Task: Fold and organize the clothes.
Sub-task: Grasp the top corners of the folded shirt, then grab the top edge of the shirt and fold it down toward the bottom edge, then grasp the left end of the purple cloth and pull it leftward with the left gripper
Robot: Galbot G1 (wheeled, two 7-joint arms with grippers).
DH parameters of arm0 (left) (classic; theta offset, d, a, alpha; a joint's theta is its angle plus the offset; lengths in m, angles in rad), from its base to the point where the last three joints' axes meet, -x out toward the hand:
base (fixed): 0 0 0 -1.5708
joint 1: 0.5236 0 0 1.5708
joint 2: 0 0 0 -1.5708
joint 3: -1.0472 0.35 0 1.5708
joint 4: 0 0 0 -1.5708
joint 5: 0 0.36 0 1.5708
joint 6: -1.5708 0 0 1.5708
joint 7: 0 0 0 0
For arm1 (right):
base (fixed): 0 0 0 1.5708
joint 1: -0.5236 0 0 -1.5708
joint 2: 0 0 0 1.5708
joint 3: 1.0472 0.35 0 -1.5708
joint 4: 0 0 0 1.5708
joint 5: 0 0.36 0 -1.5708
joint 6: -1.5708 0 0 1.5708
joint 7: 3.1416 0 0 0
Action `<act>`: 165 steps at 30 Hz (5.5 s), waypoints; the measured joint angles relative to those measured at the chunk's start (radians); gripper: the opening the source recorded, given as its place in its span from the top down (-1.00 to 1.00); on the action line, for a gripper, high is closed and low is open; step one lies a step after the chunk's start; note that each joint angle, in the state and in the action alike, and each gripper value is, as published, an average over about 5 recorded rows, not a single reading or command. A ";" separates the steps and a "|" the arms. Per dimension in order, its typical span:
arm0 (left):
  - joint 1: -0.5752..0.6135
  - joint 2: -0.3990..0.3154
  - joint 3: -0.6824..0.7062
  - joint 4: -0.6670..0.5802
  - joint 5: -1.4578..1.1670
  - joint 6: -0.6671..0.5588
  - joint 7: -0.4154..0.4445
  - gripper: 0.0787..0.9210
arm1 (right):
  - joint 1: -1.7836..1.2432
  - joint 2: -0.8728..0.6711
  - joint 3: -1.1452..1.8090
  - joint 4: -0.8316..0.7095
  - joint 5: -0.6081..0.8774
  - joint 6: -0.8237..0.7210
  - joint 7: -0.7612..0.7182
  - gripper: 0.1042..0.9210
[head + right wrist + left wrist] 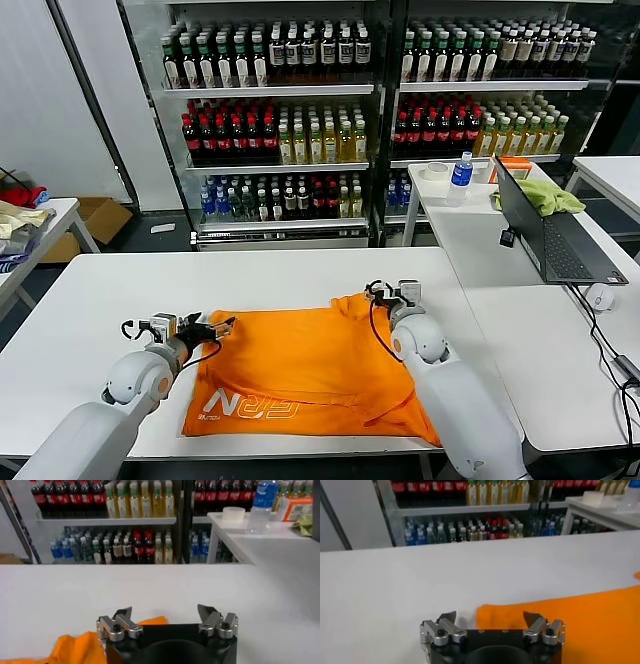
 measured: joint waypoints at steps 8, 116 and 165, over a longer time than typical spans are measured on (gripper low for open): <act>-0.024 0.003 0.006 0.038 -0.002 -0.004 0.010 -0.77 | 0.004 0.014 -0.005 -0.030 0.015 0.002 0.021 -0.76; 0.573 0.022 -0.307 -0.456 0.143 0.000 0.001 0.42 | -0.621 -0.184 0.171 0.623 -0.100 0.063 -0.083 0.57; 0.604 -0.100 -0.215 -0.485 0.039 -0.047 -0.275 0.54 | -0.878 -0.104 0.300 0.818 -0.282 0.069 -0.087 -0.76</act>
